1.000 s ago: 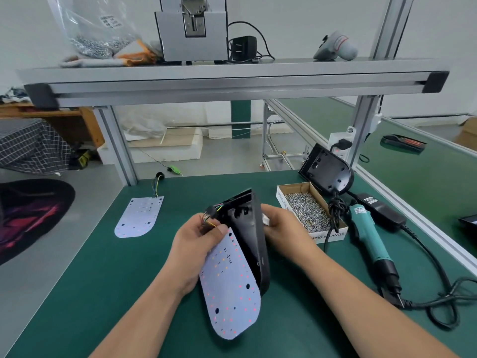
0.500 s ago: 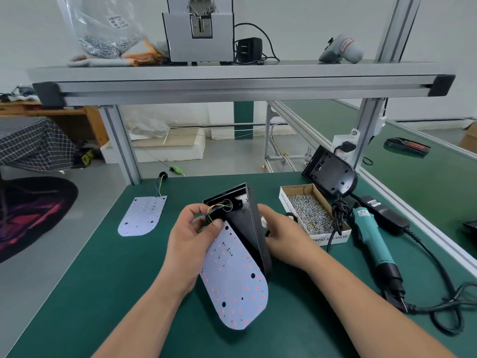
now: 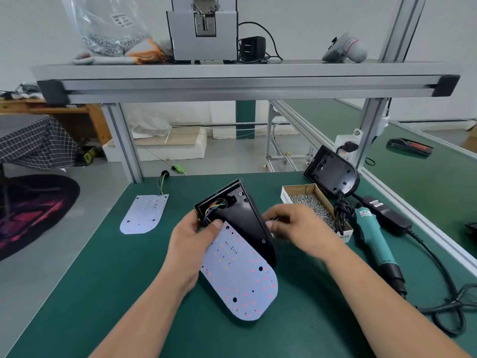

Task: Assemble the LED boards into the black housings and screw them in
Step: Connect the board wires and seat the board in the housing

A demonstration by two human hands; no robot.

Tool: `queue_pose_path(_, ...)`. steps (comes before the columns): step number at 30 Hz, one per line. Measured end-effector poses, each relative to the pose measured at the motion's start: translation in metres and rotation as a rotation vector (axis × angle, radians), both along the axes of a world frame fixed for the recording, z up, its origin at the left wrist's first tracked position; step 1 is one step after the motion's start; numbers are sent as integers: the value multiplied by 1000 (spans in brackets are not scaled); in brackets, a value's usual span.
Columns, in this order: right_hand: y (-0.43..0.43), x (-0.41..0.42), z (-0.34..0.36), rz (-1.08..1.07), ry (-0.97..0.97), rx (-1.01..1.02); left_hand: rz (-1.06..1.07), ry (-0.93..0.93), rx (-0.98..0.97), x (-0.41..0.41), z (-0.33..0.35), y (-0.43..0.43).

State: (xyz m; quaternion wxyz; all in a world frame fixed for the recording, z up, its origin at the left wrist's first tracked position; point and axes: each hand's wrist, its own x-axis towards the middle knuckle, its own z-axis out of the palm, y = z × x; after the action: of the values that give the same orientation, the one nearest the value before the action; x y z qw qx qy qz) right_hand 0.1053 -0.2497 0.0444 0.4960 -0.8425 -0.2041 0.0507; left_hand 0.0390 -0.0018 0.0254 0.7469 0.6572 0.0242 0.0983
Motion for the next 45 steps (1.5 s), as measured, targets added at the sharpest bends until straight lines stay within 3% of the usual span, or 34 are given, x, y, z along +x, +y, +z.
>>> queue_pose_path(3,8,-6,-5,14,134,408,-118,20,-68,-4,1,-3)
queue_pose_path(5,14,-10,-7,44,171,490,-136,26,-94,-5,1,-6)
queue_pose_path(10,10,-11,0,232,73,117,-71,46,-37,-4,-2,-12)
queue_pose_path(15,-6,-12,10,241,211,-36,-50,88,-4,-2,-7,-11)
queue_pose_path(24,-15,-12,26,-1,62,-114,25,140,-14,-2,-10,-14)
queue_pose_path(27,-12,-13,28,-206,-167,-108,54,153,23,-1,-11,-14)
queue_pose_path(29,-2,-21,31,-339,-396,39,84,154,77,-3,-10,-15)
queue_pose_path(32,23,-42,35,-294,-599,217,123,129,211,-3,-9,-17)
queue_pose_path(35,48,-58,34,-212,-649,43,185,79,349,-3,-9,-20)
queue_pose_path(40,77,-59,31,-170,-575,-345,243,49,326,-11,-9,-38)
queue_pose_path(43,86,-57,28,-185,-555,-428,242,-7,302,-16,-11,-48)
queue_pose_path(45,87,-56,24,-206,-564,-369,239,-22,321,-15,-12,-48)
